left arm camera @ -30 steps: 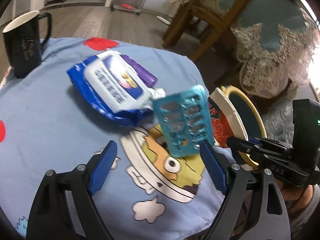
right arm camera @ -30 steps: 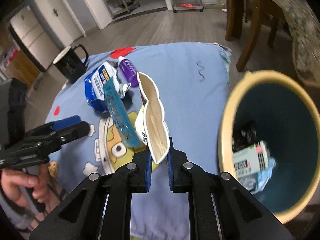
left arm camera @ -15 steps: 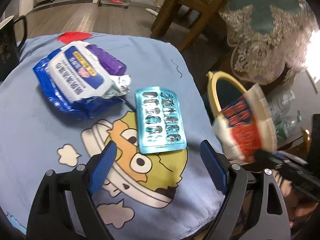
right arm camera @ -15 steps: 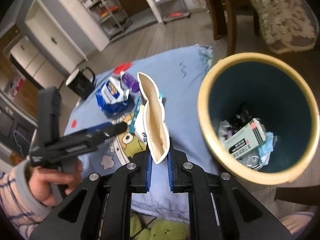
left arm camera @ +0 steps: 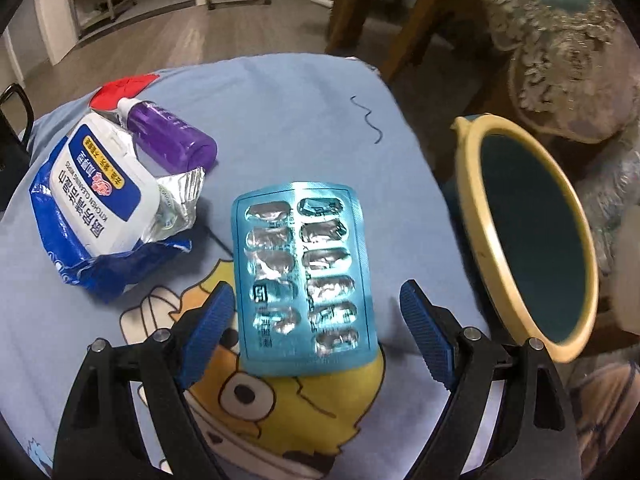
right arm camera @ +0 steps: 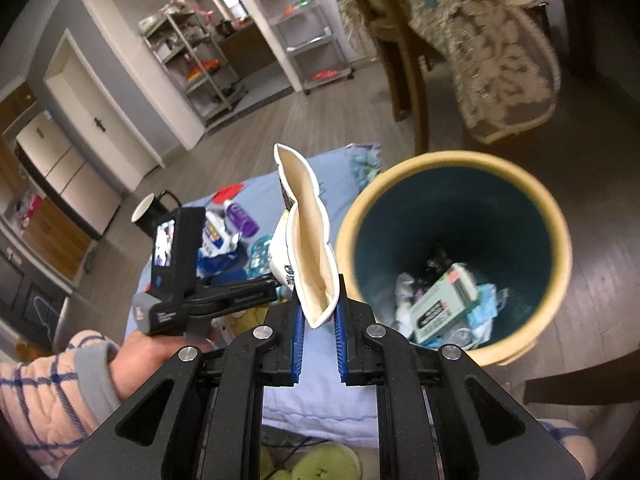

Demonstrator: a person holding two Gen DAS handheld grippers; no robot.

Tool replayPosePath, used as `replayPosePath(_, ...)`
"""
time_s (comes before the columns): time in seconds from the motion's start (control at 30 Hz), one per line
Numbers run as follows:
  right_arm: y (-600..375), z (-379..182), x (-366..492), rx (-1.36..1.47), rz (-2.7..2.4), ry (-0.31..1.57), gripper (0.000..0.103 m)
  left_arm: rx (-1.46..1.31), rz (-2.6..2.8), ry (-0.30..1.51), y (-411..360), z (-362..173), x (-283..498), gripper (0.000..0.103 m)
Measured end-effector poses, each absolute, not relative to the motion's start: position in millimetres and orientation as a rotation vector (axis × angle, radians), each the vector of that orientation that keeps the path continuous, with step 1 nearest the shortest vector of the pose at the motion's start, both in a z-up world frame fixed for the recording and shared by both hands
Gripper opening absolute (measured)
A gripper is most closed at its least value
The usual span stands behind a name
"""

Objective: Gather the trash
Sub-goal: 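Lift the wrapper with the right gripper while the left grasps the blue blister pack, then carry wrapper and blister pack over the teal bin and open both grippers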

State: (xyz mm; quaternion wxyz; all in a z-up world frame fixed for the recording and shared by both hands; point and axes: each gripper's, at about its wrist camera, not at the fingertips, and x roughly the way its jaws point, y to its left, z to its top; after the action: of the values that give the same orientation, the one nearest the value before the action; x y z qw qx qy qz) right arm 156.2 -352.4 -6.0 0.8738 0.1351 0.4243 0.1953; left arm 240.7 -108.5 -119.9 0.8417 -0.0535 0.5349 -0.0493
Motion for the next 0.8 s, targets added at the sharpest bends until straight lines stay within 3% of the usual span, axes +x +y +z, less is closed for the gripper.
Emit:
replayPosePath(0.07, -365, -2, 154, 0.284, 0.387, 0.874, 0.014, -0.106, -0.083, 1.13, -109, -123, 242, 0.081)
replayPosePath(0.1, -370, -2, 153, 0.288, 0.378, 0.87, 0.014, -0.103, -0.076, 1.131, -108, -124, 241, 0.071)
replayPosePath(0.13, -374, -2, 152, 0.294, 0.371, 0.868, 0.014, -0.095, -0.066, 1.128, -108, -124, 241, 0.068)
replayPosePath(0.53, -404, -9, 155, 0.375, 0.317, 0.869, 0.014, -0.128, -0.14, 1.062, -102, -90, 210, 0.067)
replayPosePath(0.8, -414, -5, 157, 0.38, 0.268, 0.858, 0.014, -0.127, -0.279, 1.024, -143, -52, 207, 0.068)
